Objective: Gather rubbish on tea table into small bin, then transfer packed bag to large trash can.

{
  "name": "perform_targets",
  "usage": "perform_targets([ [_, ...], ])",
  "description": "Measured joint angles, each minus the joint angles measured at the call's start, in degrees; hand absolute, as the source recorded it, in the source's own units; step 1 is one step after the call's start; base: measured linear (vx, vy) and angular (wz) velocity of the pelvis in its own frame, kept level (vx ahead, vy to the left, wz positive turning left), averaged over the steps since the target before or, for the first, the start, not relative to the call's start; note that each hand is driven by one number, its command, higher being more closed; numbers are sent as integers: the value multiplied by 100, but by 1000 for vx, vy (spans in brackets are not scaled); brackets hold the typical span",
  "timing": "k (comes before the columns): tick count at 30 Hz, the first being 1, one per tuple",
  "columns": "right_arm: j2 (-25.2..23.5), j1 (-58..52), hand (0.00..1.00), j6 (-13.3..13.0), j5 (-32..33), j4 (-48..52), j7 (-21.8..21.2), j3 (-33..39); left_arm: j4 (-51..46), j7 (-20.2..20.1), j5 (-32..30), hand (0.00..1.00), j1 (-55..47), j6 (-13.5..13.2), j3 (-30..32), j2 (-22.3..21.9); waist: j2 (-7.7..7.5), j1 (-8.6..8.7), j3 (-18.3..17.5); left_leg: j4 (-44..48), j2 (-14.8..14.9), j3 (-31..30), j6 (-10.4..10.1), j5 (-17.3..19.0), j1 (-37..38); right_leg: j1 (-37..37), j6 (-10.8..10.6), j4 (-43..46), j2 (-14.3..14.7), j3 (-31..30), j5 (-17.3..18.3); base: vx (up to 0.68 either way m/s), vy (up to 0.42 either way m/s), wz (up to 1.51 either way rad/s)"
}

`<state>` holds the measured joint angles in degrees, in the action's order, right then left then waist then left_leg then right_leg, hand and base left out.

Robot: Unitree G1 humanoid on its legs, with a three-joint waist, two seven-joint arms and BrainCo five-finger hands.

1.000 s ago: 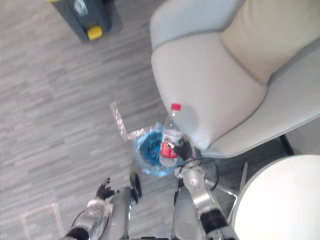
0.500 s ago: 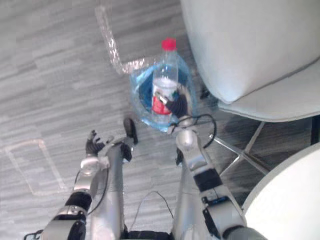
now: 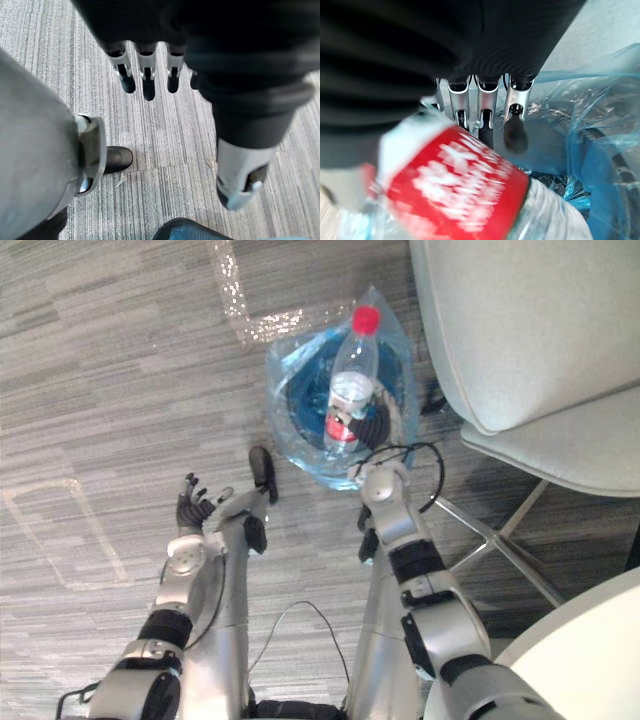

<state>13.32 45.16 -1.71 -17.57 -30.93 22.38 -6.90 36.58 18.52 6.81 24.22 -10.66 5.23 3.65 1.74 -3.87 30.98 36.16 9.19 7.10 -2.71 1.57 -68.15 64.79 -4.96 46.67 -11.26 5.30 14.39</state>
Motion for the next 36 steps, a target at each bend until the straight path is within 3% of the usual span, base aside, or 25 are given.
perform_targets([
  [9,22,-251,0,-56,-62,226,93,-16,2,-9,-5,0,-1,10,-42,-40,-1,6,-1,-1,56,9,-10,-42,77,-55,75,-21,44,7,-51,-6,-5,-2],
  [13,9,-661,0,-83,-434,534,66,-241,18,-16,-12,0,-33,42,-210,-41,-5,1,-7,-63,147,42,-11,-40,291,-273,125,-195,132,8,-141,-29,-7,-14],
  [15,-5,-786,0,-117,-640,535,2,-339,14,-30,-66,0,-57,45,-287,-52,-89,-5,-53,-227,191,185,3,-65,454,-343,141,-333,165,-64,-235,-30,-7,-24],
  [23,-211,-1016,0,-125,-998,499,-280,-582,92,-26,-231,0,-71,49,-286,-36,-110,25,-73,-609,271,392,32,-192,856,-723,139,-821,243,-78,-490,-11,-2,-9],
  [36,-668,-363,0,2,-1402,-1118,-373,-677,469,10,-219,0,-6,23,60,-113,-128,22,-150,-822,199,358,62,-291,736,-623,160,-975,209,-4,-541,-3,-5,3],
])
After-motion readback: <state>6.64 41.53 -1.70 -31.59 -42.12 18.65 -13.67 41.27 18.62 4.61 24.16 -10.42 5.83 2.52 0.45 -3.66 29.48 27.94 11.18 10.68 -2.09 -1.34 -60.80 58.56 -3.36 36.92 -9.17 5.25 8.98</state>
